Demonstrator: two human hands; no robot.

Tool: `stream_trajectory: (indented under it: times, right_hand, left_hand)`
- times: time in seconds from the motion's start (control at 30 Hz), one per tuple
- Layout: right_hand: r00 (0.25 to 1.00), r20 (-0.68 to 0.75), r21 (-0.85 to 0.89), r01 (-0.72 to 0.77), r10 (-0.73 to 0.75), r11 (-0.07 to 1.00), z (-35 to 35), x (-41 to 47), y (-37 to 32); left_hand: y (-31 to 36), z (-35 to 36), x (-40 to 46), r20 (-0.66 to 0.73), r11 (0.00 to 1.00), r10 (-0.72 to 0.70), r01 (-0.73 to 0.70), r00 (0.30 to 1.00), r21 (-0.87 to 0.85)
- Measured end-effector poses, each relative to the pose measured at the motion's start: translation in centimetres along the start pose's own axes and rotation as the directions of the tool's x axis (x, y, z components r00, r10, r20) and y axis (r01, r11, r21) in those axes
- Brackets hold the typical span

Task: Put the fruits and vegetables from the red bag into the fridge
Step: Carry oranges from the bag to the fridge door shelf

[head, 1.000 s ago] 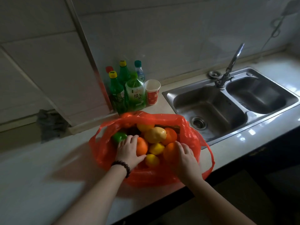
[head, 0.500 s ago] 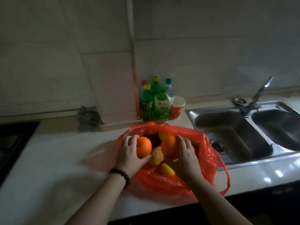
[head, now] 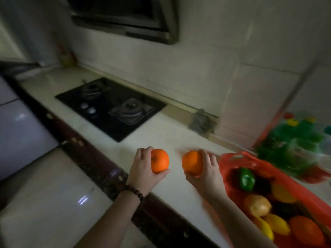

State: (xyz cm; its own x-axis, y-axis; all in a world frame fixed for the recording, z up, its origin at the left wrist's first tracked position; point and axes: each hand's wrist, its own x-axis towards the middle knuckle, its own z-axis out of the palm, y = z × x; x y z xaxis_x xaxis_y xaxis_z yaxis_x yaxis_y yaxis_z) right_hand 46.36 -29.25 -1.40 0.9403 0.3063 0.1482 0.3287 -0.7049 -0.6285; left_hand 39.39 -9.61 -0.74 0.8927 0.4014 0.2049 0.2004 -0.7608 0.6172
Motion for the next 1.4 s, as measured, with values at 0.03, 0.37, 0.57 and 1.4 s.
stream_trajectory:
  times: [0.03, 0.37, 0.57, 1.4]
  right_hand:
    - [0.999, 0.031, 0.015, 0.044, -0.044, 0.999, 1.2, 0.4, -1.5]
    - [0.859, 0.281, 0.182, 0.390, -0.428, 0.903, 12.6, 2.2, -18.3]
    - [0.731, 0.372, 0.289, 0.494, -0.572, 0.820, 21.0, 1.9, -30.3]
    - [0.630, 0.211, 0.417, 0.634, -0.748, 0.651, 47.9, 12.9, -69.3]
  left_hand:
    - [-1.2, -1.4, -0.5, -0.021, 0.998, -0.058, 0.058, 0.998, -0.006]
    - [-13.1, -14.7, -6.1, -0.355, 0.910, -0.406, 0.408, 0.842, -0.074]
    - [-21.0, -23.0, -8.4, -0.508, 0.824, -0.513, 0.562, 0.692, -0.066]
    - [-51.7, -53.5, 5.8, -0.634, 0.818, -0.481, 0.570, 0.605, -0.077]
